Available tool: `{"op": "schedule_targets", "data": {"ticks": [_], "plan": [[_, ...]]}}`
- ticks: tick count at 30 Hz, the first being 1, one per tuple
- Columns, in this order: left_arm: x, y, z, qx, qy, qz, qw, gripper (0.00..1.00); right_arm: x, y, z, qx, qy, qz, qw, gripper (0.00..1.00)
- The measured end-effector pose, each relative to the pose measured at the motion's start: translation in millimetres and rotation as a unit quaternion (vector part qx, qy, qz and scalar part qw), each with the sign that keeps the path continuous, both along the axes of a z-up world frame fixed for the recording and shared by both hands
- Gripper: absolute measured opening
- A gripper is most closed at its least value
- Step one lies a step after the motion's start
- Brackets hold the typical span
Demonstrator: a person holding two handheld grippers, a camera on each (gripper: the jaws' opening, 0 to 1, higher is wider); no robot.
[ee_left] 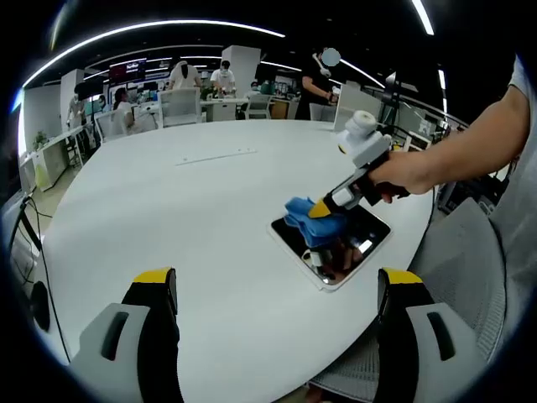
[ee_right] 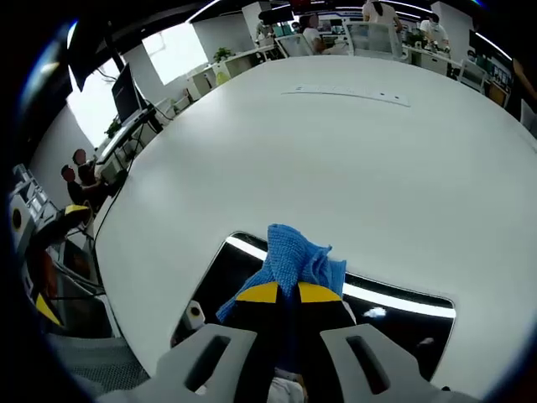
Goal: Wipe the mirror surface with the cleaning cloth until all visible marks leave the cleaned area.
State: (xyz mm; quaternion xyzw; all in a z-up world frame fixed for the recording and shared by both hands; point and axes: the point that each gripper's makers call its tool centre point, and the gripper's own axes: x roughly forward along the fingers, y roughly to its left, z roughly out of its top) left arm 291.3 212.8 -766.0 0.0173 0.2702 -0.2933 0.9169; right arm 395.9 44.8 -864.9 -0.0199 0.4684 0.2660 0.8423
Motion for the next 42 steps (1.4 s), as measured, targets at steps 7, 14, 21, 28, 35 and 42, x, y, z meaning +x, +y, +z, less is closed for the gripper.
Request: {"op": "schedule_targets", "data": {"ticks": [7, 14, 21, 28, 35, 42], "plan": [[-1.5, -4, 1.8, 0.000, -0.003, -0.002, 1.0000, 0.99, -12, 1, -0.9, 0.007, 0.005, -0.014, 0.9999, 0.01], [-1.9, -6, 3.2, 0.000, -0.005, -0.004, 1.0000, 0.99, -24, 2, 0.0, 0.009, -0.001, -0.020, 0.9998, 0.01], [-2.1, -9, 4.9, 0.000, -0.006, -0.004, 1.0000, 0.99, -31, 1, -0.8, 0.010, -0.002, -0.035, 0.9993, 0.01], [-3.8, -11, 5.2, 0.000, -0.008, -0.003, 1.0000, 0.99, -41, 2, -0.6, 0.014, -0.003, -0.029, 0.9995, 0.01], [-6.3, -13, 5.3, -0.001, -0.007, -0.003, 1.0000, 0.99, -50, 3, -0.6, 0.013, -0.004, -0.030, 0.9995, 0.00], [-6.3, -13, 7.1, 0.000, -0.009, -0.002, 1.0000, 0.99, -59, 3, 1.1, 0.020, 0.002, -0.037, 0.9991, 0.00]]}}
